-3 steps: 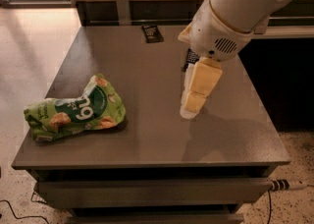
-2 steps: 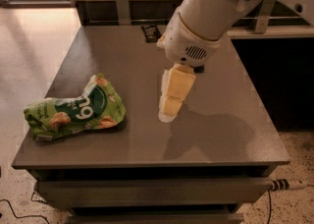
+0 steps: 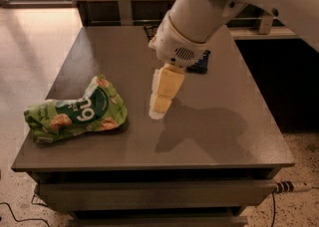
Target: Pick green rice chip bag
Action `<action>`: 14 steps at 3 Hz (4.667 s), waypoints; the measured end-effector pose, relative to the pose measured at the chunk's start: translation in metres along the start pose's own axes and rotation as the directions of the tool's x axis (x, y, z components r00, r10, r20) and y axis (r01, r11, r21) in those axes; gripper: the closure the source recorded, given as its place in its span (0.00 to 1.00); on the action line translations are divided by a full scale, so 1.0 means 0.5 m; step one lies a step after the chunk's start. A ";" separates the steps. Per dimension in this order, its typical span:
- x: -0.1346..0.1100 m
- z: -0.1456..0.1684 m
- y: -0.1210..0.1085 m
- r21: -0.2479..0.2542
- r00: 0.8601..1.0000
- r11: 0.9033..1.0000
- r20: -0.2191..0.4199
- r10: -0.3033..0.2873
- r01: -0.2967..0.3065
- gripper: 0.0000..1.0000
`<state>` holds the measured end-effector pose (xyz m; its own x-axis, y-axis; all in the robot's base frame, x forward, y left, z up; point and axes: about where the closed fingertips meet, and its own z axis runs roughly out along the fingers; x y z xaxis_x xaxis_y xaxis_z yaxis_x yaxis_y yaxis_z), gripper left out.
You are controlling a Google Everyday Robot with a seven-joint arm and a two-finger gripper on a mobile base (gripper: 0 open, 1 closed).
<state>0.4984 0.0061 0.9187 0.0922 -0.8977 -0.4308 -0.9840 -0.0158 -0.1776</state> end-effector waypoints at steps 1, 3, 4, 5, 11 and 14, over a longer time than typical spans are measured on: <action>-0.021 0.031 -0.020 -0.022 0.999 0.999 0.031 -0.030 0.030 0.00; -0.120 0.162 -0.070 -0.124 0.974 0.975 0.159 -0.163 0.184 0.00; -0.171 0.215 -0.057 -0.163 0.955 0.954 0.204 -0.216 0.251 0.00; -0.207 0.253 -0.022 -0.184 0.950 0.943 0.202 -0.240 0.277 0.00; -0.219 0.340 0.041 -0.243 0.960 0.935 0.172 -0.222 0.259 1.00; -0.263 0.163 -0.016 -0.146 0.930 0.924 0.160 -0.330 0.353 1.00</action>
Offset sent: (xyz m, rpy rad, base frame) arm 0.0568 0.0973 -0.0419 0.1155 0.0479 0.2624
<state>0.5065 0.1600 0.9048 0.4346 -0.7596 -0.4838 -0.8993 -0.3953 -0.1871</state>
